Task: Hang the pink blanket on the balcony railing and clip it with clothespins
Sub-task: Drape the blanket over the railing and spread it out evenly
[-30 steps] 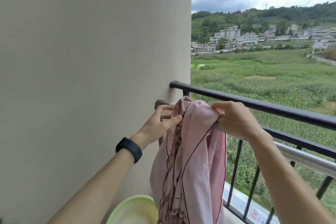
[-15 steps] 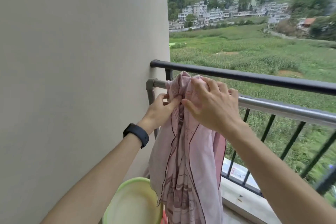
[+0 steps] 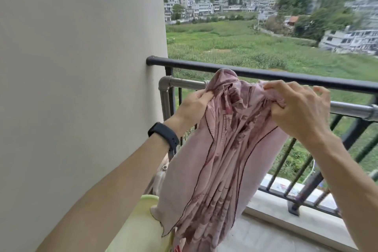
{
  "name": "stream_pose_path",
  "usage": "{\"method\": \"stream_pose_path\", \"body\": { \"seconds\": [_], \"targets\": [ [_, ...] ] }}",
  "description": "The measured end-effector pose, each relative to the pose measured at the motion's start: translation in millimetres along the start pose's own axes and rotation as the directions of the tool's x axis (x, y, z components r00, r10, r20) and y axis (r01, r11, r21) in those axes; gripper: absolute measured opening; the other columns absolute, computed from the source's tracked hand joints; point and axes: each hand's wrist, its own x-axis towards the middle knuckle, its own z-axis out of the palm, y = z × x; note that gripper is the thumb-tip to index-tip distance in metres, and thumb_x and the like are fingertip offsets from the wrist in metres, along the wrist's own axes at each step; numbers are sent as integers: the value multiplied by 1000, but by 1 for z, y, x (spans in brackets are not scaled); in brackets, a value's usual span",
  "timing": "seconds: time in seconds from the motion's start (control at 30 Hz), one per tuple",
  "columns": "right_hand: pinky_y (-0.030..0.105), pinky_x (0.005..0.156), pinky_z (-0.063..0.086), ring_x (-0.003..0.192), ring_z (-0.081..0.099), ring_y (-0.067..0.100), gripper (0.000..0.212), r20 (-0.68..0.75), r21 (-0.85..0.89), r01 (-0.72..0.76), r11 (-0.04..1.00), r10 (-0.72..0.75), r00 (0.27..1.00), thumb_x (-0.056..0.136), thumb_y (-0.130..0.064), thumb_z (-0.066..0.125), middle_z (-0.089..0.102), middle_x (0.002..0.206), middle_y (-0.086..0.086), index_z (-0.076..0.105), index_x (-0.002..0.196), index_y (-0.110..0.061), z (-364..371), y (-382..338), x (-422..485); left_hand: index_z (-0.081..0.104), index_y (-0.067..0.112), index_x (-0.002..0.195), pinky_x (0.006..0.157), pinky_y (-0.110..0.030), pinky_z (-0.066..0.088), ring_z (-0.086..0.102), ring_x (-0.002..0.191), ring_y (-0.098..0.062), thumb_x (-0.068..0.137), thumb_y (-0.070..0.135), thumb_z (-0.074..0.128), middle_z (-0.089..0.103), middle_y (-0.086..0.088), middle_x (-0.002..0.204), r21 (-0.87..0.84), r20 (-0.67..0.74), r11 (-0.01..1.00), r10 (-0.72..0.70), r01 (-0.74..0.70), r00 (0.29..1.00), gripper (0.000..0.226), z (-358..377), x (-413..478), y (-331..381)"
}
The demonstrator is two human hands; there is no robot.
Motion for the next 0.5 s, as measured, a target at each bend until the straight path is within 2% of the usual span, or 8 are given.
{"method": "stream_pose_path", "body": {
  "seconds": [0.07,0.1,0.13,0.2,0.27,0.37,0.43,0.5],
  "targets": [
    [60,106,28,107,61,29,45,-29,-26,-48,999,47,998,84,-20,65,70,120,2,59,126,-36,-3,3,-5,69,21,103,80,-25,48,63,86,-8,102,33,40,72,-2,97,286,-104,955,117,-83,988,31,-12,5,-3],
    [61,107,26,110,59,30,43,-38,-32,-70,997,69,997,85,-19,63,70,120,2,60,125,-34,-4,3,-6,68,25,106,74,-20,46,60,81,-4,102,33,40,71,3,94,359,-165,930,150,-82,975,30,-22,6,-5],
    [61,109,24,113,57,29,41,-43,-35,-93,995,92,995,86,-18,62,69,121,1,62,124,-33,-5,3,-7,68,29,111,71,-18,45,58,79,-2,102,33,39,69,8,93,393,-210,917,158,-64,965,30,-33,6,-8],
    [61,111,20,118,54,29,37,-51,-48,-148,988,146,988,87,-19,59,68,123,0,64,121,-33,-8,8,-8,66,32,117,70,-22,41,55,82,-9,101,34,40,64,13,92,470,-264,882,164,-22,950,31,-55,8,-17],
    [62,112,18,120,53,29,33,-76,-68,-224,972,218,973,88,-20,57,68,124,0,65,118,-33,-11,21,-15,67,29,112,68,-25,37,53,86,-14,101,33,40,61,13,87,536,-283,844,152,24,947,29,-71,9,-28],
    [67,112,18,120,52,33,30,-155,-76,-334,939,320,935,87,-12,55,70,120,6,69,110,-25,-16,32,-23,62,23,89,62,-25,40,55,82,-21,99,31,46,61,9,77,480,-364,865,45,146,930,21,-86,7,-33],
    [69,113,13,126,47,35,33,-164,-92,-315,945,298,940,81,-8,59,66,127,11,70,110,-17,-15,25,-22,65,18,91,73,-33,50,62,87,-23,94,30,56,68,0,88,349,-330,921,-52,173,943,16,-85,9,-28],
    [63,115,3,136,39,31,49,-115,-43,-196,980,190,975,72,-15,62,56,141,10,67,121,-16,-12,5,-18,69,18,98,78,-34,54,68,91,-21,90,33,62,73,-1,96,134,-232,978,-123,157,965,18,-73,13,-13]
  ]
}}
